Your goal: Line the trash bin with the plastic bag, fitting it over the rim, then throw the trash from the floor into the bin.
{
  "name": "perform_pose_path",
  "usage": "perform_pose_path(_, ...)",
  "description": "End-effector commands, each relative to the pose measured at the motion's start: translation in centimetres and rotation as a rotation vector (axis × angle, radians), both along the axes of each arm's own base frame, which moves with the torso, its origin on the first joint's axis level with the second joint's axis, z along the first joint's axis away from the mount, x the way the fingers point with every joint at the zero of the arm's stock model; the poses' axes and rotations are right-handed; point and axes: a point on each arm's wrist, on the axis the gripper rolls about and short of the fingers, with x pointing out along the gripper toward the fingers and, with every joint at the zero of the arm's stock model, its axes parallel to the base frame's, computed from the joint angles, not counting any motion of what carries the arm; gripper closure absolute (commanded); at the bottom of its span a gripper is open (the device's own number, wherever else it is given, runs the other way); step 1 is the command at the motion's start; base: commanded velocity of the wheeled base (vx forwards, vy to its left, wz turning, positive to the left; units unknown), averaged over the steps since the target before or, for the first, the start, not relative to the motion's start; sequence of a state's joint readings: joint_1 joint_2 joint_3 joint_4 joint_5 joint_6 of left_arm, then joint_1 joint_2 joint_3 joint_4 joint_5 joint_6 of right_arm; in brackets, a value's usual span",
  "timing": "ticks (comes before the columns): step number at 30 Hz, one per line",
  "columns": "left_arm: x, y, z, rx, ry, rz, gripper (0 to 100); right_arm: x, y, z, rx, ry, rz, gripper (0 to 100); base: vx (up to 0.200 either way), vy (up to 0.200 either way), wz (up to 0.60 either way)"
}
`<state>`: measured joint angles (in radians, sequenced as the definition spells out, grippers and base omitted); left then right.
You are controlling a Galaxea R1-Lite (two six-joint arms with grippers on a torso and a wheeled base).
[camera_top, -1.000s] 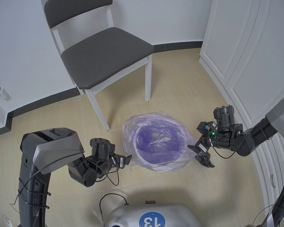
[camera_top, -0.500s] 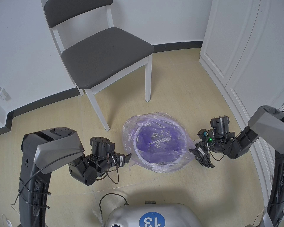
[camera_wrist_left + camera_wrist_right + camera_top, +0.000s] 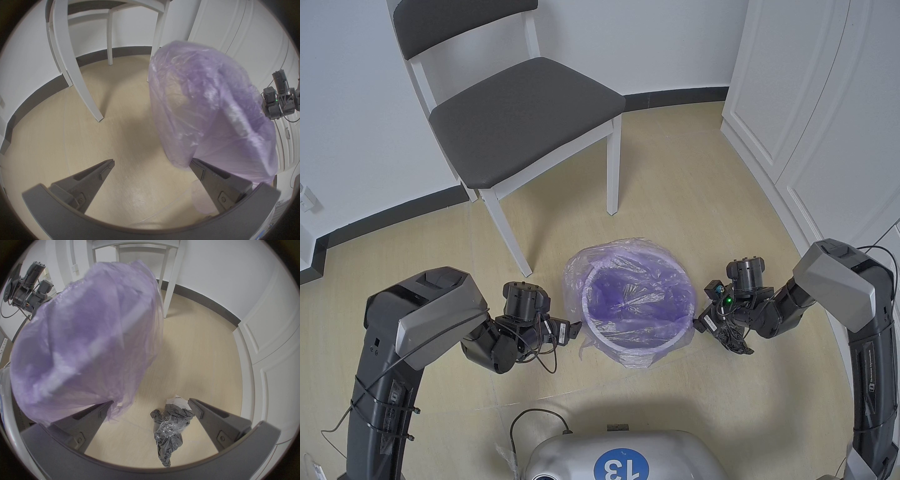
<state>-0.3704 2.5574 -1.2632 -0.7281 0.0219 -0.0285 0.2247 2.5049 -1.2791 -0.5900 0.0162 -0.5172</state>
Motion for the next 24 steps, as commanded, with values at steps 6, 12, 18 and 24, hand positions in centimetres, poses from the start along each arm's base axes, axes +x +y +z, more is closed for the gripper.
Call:
perform_pose_path(6,0.9,0.6,0.1,0.0,-0.005,0.02,0,0.3,-1.2,-0.9,-0.001,0.021,-0.033,0,0.0,0.0,0.0)
perform_pose_path(12,-2.0,1.3,4.0,-0.032,-0.073,0.012,0,-2.3,-1.9,5.4,0.019,-0.048,-0.027,0,0.0,0.0,0.0)
perform_pose_path(18,-4.6,1.8,6.9,-0.062,-0.111,-0.023,0,-5.3,-2.1,11.1,0.045,-0.132,-0.008,0,0.0,0.0,0.0)
perform_pose_path(24,-6.1,2.5,7.8,-0.073,-0.133,-0.023,0,-6.1,0.5,13.5,0.079,-0.202,0.055,0,0.0,0.0,0.0)
